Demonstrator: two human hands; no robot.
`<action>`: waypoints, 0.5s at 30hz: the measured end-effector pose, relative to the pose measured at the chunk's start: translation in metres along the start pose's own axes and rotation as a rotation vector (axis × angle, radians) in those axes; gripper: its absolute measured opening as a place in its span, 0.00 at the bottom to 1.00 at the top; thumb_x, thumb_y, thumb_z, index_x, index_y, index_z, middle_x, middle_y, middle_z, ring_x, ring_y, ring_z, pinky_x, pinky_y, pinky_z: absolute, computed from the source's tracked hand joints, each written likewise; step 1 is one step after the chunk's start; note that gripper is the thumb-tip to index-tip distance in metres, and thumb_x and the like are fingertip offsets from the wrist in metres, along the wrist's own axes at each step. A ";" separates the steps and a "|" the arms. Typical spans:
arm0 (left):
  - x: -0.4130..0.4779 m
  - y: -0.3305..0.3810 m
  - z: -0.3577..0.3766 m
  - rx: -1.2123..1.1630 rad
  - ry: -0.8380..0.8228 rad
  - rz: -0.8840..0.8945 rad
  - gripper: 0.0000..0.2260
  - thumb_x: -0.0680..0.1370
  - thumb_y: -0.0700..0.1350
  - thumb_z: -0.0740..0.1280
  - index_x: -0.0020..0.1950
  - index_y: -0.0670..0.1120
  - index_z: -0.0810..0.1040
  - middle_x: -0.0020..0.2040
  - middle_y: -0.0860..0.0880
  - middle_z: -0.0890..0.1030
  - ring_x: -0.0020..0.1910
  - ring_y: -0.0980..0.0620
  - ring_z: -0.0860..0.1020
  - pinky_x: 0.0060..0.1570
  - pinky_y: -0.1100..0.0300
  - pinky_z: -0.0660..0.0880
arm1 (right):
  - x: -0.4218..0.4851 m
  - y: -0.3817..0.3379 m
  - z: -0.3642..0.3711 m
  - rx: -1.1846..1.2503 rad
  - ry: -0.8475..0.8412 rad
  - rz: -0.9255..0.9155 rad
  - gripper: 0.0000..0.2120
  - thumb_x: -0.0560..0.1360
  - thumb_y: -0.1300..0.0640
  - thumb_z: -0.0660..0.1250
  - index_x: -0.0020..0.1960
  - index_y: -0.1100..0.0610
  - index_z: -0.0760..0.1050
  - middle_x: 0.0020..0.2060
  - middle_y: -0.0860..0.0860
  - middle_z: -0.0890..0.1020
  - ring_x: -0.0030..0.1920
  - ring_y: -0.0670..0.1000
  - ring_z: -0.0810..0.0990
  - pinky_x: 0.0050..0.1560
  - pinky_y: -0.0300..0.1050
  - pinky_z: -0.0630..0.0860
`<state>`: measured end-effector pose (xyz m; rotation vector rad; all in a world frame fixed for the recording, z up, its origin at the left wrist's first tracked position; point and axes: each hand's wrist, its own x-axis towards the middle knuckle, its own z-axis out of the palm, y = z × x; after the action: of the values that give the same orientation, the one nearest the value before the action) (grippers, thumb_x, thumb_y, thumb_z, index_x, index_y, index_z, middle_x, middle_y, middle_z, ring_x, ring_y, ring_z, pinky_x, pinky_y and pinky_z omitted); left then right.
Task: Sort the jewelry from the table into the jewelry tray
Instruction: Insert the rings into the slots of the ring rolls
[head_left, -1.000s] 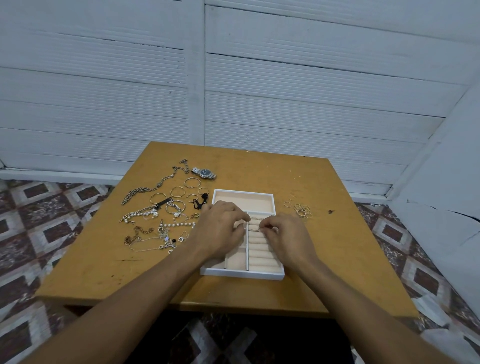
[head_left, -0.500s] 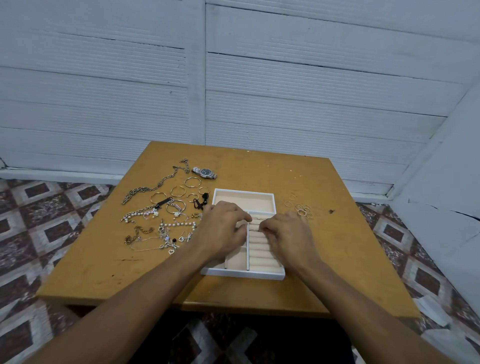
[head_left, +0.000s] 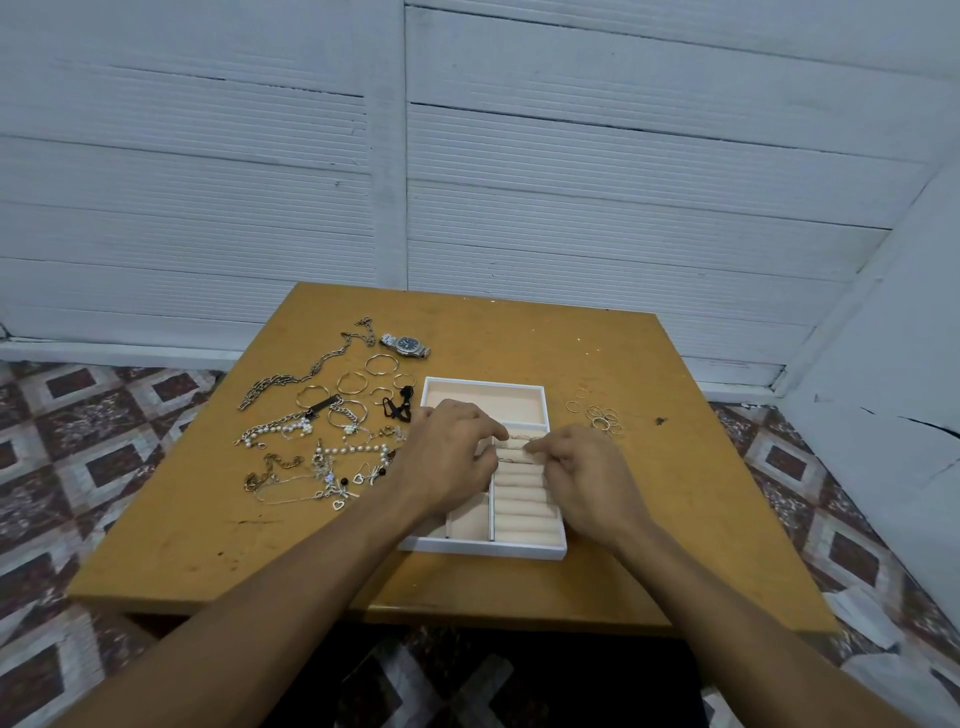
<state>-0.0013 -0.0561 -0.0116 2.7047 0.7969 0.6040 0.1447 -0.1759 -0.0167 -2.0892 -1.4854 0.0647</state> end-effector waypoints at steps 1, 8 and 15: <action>0.003 0.001 0.001 0.003 -0.006 -0.002 0.12 0.76 0.47 0.62 0.58 0.55 0.80 0.57 0.56 0.79 0.63 0.54 0.70 0.56 0.55 0.59 | 0.001 0.002 -0.004 0.045 0.026 0.041 0.14 0.75 0.59 0.60 0.53 0.52 0.83 0.47 0.48 0.81 0.50 0.52 0.76 0.52 0.47 0.71; 0.028 0.021 0.014 -0.056 -0.054 0.031 0.11 0.77 0.49 0.64 0.57 0.52 0.81 0.57 0.53 0.77 0.65 0.53 0.66 0.59 0.53 0.60 | 0.009 0.033 -0.042 0.189 0.128 0.349 0.13 0.75 0.62 0.63 0.56 0.55 0.80 0.48 0.48 0.81 0.41 0.44 0.78 0.41 0.39 0.73; 0.064 0.051 0.037 0.030 -0.119 0.076 0.13 0.76 0.52 0.64 0.58 0.52 0.80 0.61 0.53 0.75 0.68 0.50 0.62 0.60 0.53 0.59 | 0.007 0.077 -0.046 0.148 0.062 0.531 0.15 0.74 0.60 0.65 0.60 0.57 0.76 0.50 0.50 0.78 0.51 0.49 0.75 0.51 0.40 0.68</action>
<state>0.0884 -0.0663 -0.0061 2.7783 0.6807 0.4457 0.2297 -0.2058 -0.0130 -2.2798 -0.8299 0.2977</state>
